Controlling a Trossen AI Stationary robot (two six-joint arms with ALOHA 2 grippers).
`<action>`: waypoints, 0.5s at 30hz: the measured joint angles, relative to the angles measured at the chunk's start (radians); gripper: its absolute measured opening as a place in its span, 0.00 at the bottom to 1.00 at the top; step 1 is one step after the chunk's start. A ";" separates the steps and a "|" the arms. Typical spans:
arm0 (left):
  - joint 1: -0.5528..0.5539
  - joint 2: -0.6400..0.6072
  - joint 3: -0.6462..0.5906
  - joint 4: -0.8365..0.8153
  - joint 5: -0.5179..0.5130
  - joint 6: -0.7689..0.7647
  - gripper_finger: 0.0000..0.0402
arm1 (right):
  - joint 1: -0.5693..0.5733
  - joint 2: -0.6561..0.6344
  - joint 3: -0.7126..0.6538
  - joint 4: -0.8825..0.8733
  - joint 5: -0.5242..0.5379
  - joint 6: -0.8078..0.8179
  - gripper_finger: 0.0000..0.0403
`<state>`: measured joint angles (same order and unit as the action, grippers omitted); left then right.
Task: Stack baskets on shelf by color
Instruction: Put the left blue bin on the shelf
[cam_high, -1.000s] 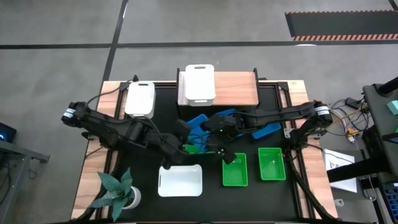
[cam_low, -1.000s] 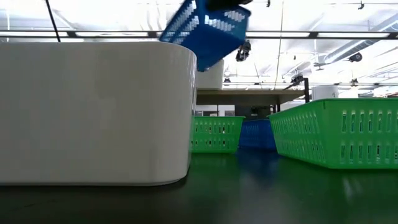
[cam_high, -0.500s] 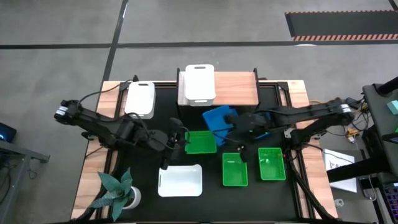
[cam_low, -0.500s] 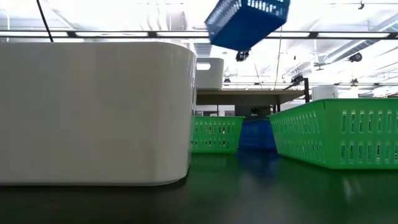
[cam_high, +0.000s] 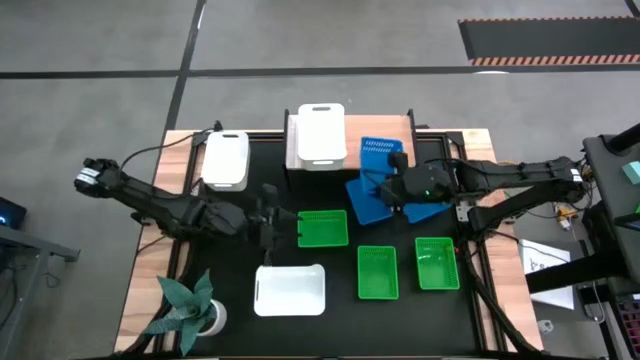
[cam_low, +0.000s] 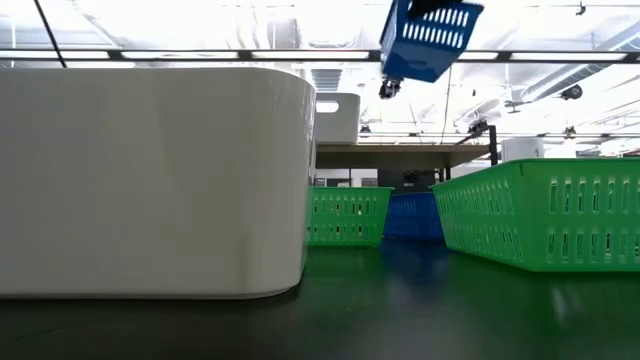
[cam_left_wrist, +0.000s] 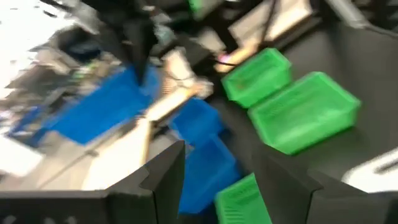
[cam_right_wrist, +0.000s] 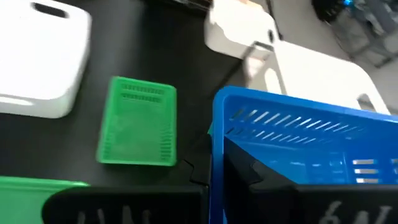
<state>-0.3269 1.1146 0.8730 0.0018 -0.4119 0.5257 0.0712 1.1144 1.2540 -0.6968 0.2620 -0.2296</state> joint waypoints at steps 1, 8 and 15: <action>0.000 -0.017 -0.011 0.006 -0.026 0.004 0.42 | -0.024 0.002 -0.002 0.000 0.000 -0.009 0.02; 0.000 -0.124 -0.112 0.097 -0.159 -0.016 0.42 | -0.220 0.055 -0.006 0.042 -0.086 -0.085 0.02; 0.000 -0.200 -0.221 0.223 -0.194 -0.020 0.42 | -0.421 0.145 -0.007 0.103 -0.208 -0.143 0.02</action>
<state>-0.3267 0.9141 0.6515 0.2244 -0.6059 0.5053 -0.3498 1.2589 1.2472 -0.5933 0.0543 -0.3729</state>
